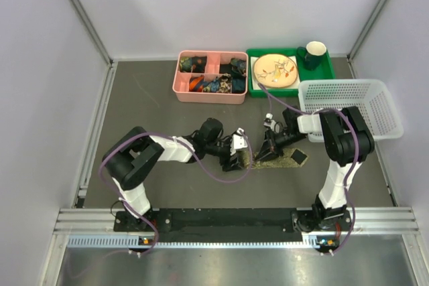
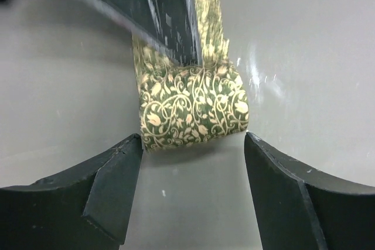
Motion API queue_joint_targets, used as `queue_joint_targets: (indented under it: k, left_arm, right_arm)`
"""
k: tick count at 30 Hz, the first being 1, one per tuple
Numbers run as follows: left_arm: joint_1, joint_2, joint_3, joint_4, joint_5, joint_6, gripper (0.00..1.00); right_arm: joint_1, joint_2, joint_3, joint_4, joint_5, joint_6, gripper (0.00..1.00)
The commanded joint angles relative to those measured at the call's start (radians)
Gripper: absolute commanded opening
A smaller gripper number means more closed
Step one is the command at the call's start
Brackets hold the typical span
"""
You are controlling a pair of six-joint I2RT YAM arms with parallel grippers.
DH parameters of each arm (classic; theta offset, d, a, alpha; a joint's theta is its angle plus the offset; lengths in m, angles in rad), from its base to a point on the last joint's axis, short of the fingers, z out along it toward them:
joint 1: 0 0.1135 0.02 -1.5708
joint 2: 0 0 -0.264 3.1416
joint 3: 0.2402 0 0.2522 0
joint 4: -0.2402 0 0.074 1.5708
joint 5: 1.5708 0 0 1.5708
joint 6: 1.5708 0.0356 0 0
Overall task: Roll the ties
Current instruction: Roll the tie at the center of the board.
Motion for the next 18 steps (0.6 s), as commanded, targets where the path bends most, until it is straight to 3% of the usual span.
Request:
queue_joint_targets:
  k: [1, 6, 12, 13, 18]
  left_arm:
    - [-0.004, 0.016, -0.001, 0.252, 0.103, -0.03, 0.75]
    - [-0.008, 0.093, 0.01, 0.41, 0.153, -0.136, 0.8]
    - [-0.036, 0.148, 0.02, 0.427, 0.129, -0.186, 0.81]
    - [-0.039, 0.154, 0.023, 0.407, 0.12, -0.17, 0.78]
    - [-0.05, 0.153, 0.065, 0.236, 0.04, -0.128, 0.39]
  right_arm:
    - [0.001, 0.049, 0.01, 0.004, 0.222, -0.051, 0.0]
    - [-0.004, 0.055, 0.011, 0.0, 0.256, -0.051, 0.0]
    - [-0.004, 0.065, 0.014, 0.003, 0.244, -0.049, 0.0]
    - [-0.004, 0.065, 0.014, 0.006, 0.241, -0.051, 0.0]
    - [0.001, 0.049, 0.014, 0.01, 0.183, -0.057, 0.0]
